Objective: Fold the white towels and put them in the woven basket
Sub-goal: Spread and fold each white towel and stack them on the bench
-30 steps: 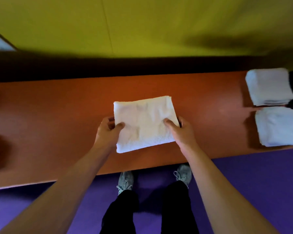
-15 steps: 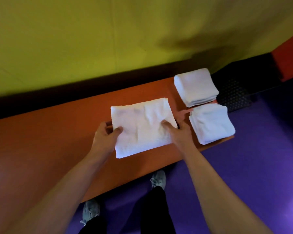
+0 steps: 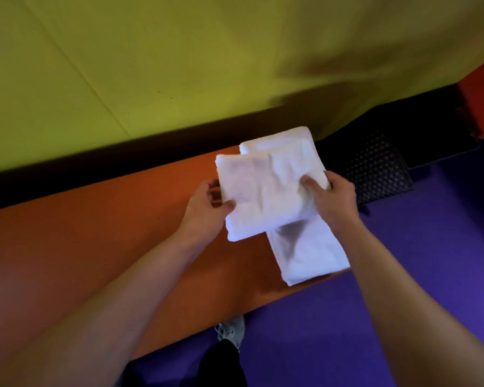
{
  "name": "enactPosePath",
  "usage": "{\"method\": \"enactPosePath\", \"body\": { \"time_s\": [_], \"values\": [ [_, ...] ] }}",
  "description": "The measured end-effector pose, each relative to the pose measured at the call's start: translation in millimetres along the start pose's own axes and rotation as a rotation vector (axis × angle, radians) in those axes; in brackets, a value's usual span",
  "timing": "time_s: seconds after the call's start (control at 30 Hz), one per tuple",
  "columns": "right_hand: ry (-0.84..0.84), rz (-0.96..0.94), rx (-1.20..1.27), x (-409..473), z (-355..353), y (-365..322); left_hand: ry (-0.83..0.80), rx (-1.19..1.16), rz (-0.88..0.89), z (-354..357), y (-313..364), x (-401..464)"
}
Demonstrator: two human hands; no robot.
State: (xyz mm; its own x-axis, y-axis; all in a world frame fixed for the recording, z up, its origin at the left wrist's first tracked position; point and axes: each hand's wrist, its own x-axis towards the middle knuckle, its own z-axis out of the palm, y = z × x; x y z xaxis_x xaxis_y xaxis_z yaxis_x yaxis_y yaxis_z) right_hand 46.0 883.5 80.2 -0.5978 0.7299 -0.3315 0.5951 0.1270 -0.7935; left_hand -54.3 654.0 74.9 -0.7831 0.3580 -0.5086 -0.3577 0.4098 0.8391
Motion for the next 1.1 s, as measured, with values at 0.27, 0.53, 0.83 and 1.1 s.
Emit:
{"method": "enactPosePath", "body": {
  "time_s": [0.27,0.53,0.83,1.1],
  "values": [
    [0.082,-0.051,-0.086,96,-29,8,-0.012,0.036,0.073,64,18,79],
    [0.01,-0.325,-0.691,87,1,62,-0.082,1.081,0.338,88,-8,78],
    [-0.038,-0.361,-0.715,76,10,46,-0.083,1.075,0.345,70,1,54],
    [-0.04,-0.598,-0.606,19,68,4,0.111,1.083,0.448,12,11,14]
  ]
}}
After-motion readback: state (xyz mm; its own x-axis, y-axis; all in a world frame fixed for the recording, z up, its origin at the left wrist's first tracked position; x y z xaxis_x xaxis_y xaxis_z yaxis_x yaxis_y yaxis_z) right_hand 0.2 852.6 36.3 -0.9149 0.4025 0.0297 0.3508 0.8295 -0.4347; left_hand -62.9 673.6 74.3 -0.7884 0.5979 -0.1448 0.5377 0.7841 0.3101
